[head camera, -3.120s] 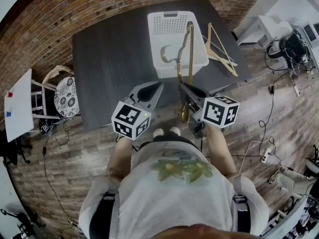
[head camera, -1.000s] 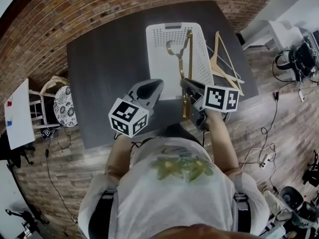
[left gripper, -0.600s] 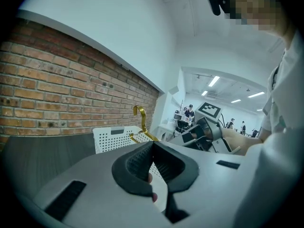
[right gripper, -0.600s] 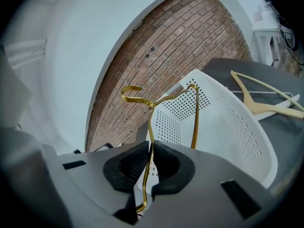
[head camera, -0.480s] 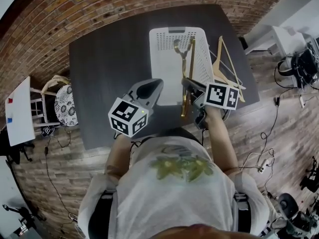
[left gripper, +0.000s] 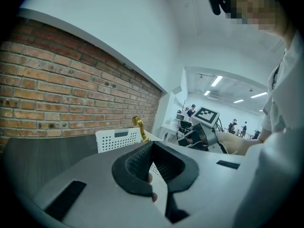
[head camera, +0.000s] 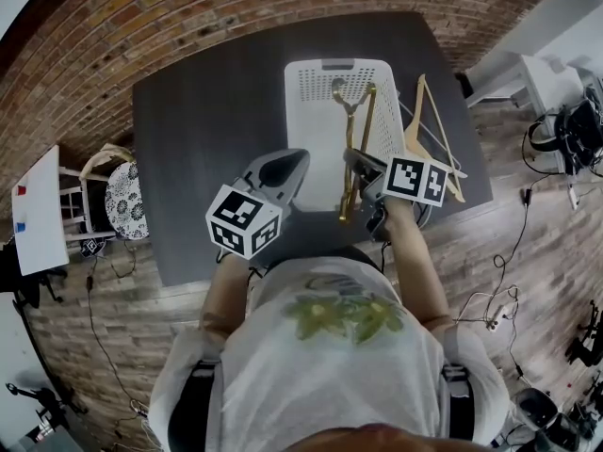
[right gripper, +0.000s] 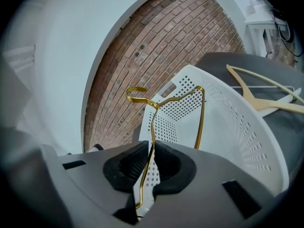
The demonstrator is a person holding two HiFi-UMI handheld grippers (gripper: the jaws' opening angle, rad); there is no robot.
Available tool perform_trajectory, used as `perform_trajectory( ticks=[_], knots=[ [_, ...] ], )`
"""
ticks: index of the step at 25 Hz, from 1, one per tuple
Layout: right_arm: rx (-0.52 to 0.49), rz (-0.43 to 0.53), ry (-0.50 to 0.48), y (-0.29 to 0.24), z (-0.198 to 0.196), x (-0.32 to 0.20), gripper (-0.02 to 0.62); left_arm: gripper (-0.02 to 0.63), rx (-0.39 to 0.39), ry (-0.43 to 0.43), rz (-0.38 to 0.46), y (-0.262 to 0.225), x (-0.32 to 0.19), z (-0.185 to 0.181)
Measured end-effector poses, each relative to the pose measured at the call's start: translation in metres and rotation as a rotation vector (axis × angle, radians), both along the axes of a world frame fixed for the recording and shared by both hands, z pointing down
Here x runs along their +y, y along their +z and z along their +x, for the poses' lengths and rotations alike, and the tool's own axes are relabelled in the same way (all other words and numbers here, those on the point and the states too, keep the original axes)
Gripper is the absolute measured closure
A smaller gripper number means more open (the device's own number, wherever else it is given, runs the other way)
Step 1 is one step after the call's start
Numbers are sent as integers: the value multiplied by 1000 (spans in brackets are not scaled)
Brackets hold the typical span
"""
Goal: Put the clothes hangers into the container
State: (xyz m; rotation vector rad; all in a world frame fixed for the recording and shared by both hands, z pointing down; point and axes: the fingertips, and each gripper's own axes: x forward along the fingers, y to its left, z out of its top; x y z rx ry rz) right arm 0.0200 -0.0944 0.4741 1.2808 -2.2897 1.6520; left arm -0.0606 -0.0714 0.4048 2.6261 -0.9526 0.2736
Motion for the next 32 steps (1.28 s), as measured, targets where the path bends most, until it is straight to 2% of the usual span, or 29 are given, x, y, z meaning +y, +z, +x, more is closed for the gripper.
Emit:
perform_trajectory(
  ticks=[32],
  knots=[
    [21,-126,-57,54,-22,-45,543,577,2,-7,-74,27,-40,-4]
  ],
)
